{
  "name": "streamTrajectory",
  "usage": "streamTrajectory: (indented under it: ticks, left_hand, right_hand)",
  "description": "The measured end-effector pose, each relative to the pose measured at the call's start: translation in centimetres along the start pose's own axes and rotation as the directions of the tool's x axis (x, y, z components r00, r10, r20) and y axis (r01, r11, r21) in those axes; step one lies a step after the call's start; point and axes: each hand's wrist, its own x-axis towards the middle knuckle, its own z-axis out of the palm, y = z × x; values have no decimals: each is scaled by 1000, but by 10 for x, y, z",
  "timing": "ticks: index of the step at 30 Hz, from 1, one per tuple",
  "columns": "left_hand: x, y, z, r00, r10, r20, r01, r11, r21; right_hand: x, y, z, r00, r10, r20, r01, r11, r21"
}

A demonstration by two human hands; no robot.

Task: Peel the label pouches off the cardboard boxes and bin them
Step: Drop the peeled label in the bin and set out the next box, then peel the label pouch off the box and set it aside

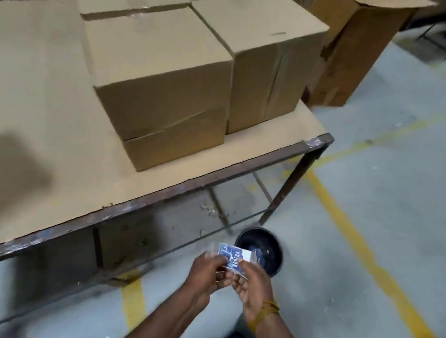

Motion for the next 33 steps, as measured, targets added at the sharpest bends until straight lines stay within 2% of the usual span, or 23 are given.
streamTrajectory:
  ticks: [5,10,16,20,23,26,29,33]
  left_hand:
    - [92,-25,81,993,-101,-65,104,994,41]
    - [213,-76,125,972,-195,-129,201,979,36]
    - [347,-153,146,943,-252,-217,266,963,36]
    - [420,-189,150,938,-244,-246,264,963,52]
    - [468,-212,143,918,-307,-249,333,940,69]
    - [493,-236,125,888,-341,-309,392,912,120]
    - [491,-248,113,894,-319,-314,380,911,157]
    - [460,-240,105,916,-275,-294,342,917,208]
  right_hand:
    - [105,-14,-68,990,86,-113,-84,996,20]
    - [229,5,-119,961,167,-219,-159,986,55]
    - [361,71,-172,906,287,-310,-262,957,121]
    - [436,107,-194,905,276,-324,-273,960,57]
    - [483,138,-209,902,296,-315,-310,951,8]
    - [511,168,-225,858,330,-393,-379,924,-51]
    - [511,183,-224,875,279,-396,-375,908,-188]
    - [478,178,-205,898,154,-413,-292,910,-295]
